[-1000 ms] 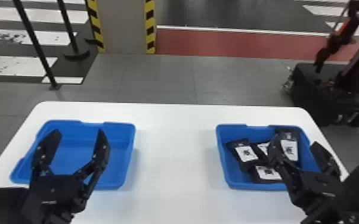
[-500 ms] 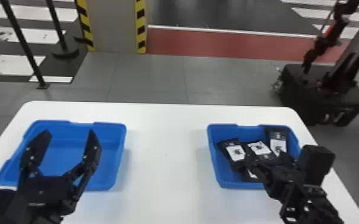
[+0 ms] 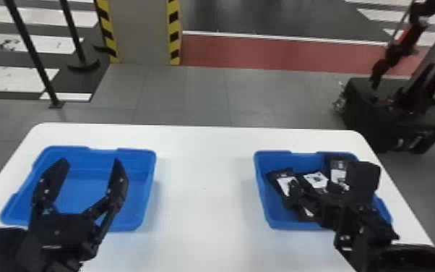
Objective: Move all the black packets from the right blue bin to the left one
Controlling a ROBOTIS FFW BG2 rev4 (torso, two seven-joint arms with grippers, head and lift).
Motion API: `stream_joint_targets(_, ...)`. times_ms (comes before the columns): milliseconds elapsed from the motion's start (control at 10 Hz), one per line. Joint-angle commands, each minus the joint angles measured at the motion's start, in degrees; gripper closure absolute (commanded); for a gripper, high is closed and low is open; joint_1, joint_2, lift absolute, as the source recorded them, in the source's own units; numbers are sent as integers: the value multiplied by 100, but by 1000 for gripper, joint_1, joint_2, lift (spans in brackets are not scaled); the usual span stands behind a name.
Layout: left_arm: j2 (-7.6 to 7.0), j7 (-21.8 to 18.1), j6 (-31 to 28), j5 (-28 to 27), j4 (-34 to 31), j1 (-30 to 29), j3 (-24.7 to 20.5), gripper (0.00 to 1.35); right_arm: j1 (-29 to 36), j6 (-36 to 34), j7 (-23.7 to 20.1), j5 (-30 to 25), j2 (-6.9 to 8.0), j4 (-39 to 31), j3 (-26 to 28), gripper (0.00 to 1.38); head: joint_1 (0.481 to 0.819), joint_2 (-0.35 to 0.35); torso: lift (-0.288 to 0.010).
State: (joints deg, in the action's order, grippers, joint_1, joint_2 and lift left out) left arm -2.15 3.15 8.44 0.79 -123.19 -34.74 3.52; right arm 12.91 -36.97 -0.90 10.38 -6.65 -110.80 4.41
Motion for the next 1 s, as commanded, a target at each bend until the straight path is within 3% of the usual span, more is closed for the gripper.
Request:
stream_joint_targets(0, 4, -17, 0, 0, 8, 1, -9, 289, -279, -325, -51, -62, -3, 189, -1, 251, 695, -80, -110)
stream_joint_targets(200, 13, -25, 14, 9, 22, 1, -9, 289, -574, -437, -349, -115, -47, 611, -1, 257, 695, -78, -110)
stream_joint_targets(600, 13, -34, 57, 35, 64, -13, -18, 289, -996, -451, -587, -299, 14, 1243, -45, 259, 695, -78, -110)
stream_joint_targets(900, 22, -69, 57, 35, 106, 1, -18, 289, -954, -423, -622, -326, 137, 1187, -98, 289, 695, -61, -110)
